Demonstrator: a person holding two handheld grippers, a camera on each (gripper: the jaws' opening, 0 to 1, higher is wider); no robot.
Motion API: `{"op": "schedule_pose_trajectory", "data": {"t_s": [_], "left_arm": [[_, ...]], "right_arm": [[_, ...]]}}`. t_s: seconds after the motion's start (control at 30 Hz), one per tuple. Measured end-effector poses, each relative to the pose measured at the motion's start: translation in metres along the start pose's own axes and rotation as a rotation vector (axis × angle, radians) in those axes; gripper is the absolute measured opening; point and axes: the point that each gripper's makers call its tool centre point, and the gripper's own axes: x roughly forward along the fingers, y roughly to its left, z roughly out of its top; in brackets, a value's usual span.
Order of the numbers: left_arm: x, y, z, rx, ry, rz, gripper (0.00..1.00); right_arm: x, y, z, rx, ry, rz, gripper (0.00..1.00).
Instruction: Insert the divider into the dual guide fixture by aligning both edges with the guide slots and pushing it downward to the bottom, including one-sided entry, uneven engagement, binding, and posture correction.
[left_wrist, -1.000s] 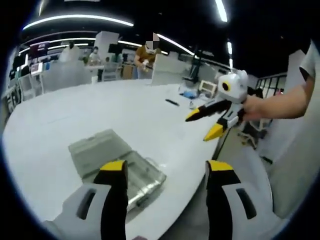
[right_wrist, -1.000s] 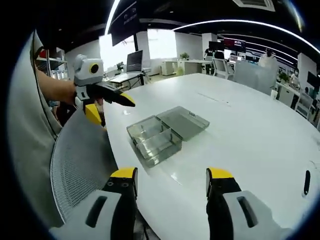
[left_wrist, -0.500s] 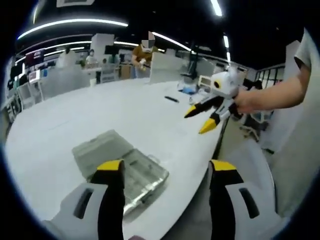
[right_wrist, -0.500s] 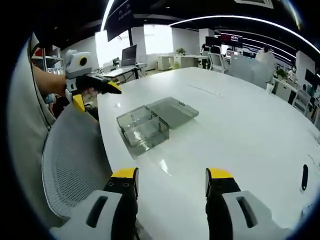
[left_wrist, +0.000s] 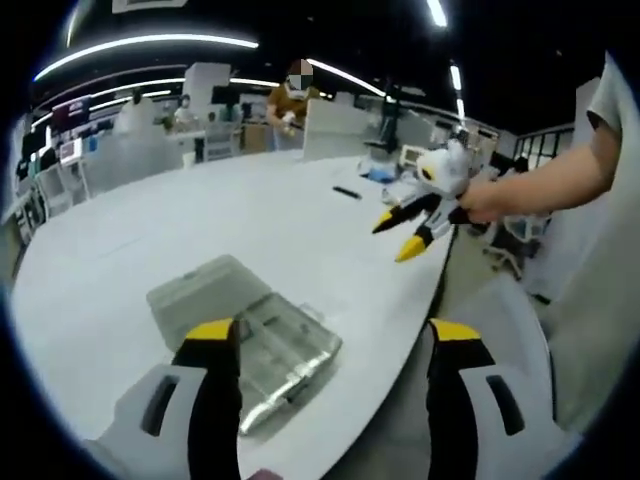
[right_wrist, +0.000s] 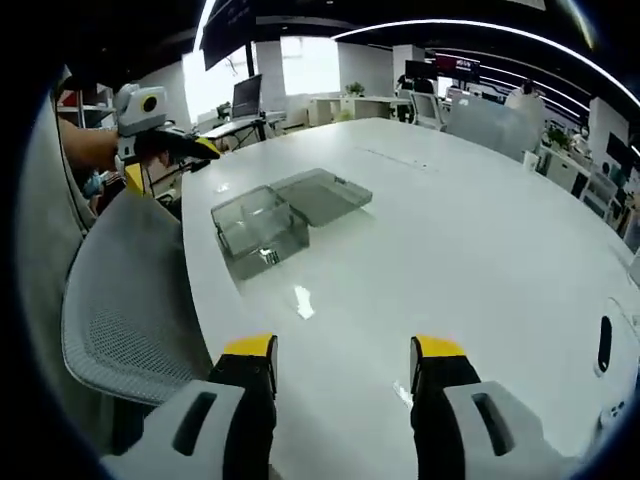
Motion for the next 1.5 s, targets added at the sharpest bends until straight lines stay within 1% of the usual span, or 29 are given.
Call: {"op": "schedule_pose_trajectory", "data": {"t_s": [0.07,0.17,0.23,0.43,0.53,0.6,0.63,0.8,0.87,1.03,1.13,1.2,1.37,1.5], "left_arm": [[0.000,0.000,0.000,-0.001,0.003,0.001,0.75],[0.001,0.001,-0.001,-0.002,0.010,0.004,0.75],[0.001,0.001,-0.003,-0.003,0.015,0.006,0.75],[0.001,0.001,-0.005,-0.007,0.026,0.012,0.75],[0.001,0.002,-0.005,-0.009,0.030,0.017,0.75],[0.002,0.003,-0.005,-0.012,0.032,0.021,0.75],[0.002,0.003,-0.005,-0.012,0.033,0.022,0.75],[0.002,0.005,-0.004,-0.013,0.035,0.029,0.75],[0.003,0.005,-0.003,-0.016,0.035,0.033,0.75],[0.003,0.007,-0.003,-0.017,0.040,0.039,0.75],[0.004,0.007,-0.004,-0.020,0.044,0.043,0.75],[0.004,0.008,-0.003,-0.021,0.043,0.045,0.75],[0.006,0.008,-0.004,-0.023,0.044,0.048,0.75],[0.006,0.007,-0.004,-0.028,0.044,0.050,0.75]], "right_arm": [[0.001,-0.005,-0.007,0.005,0.025,-0.002,0.50],[0.001,-0.011,-0.013,-0.014,0.033,-0.003,0.48],[0.001,-0.018,-0.023,-0.041,0.067,-0.007,0.46],[0.002,-0.033,-0.033,-0.057,0.097,-0.003,0.44],[0.005,-0.042,-0.037,-0.080,0.117,0.004,0.43],[0.007,-0.044,-0.038,-0.098,0.129,0.017,0.43],[0.009,-0.047,-0.040,-0.117,0.145,0.019,0.43],[0.017,-0.051,-0.046,-0.145,0.176,0.049,0.43],[0.021,-0.051,-0.049,-0.184,0.200,0.072,0.42],[0.027,-0.054,-0.054,-0.207,0.225,0.100,0.42],[0.030,-0.055,-0.060,-0.231,0.253,0.127,0.42],[0.032,-0.057,-0.063,-0.243,0.265,0.133,0.41],[0.033,-0.061,-0.062,-0.245,0.268,0.139,0.40],[0.035,-0.062,-0.065,-0.264,0.291,0.155,0.38]]}}
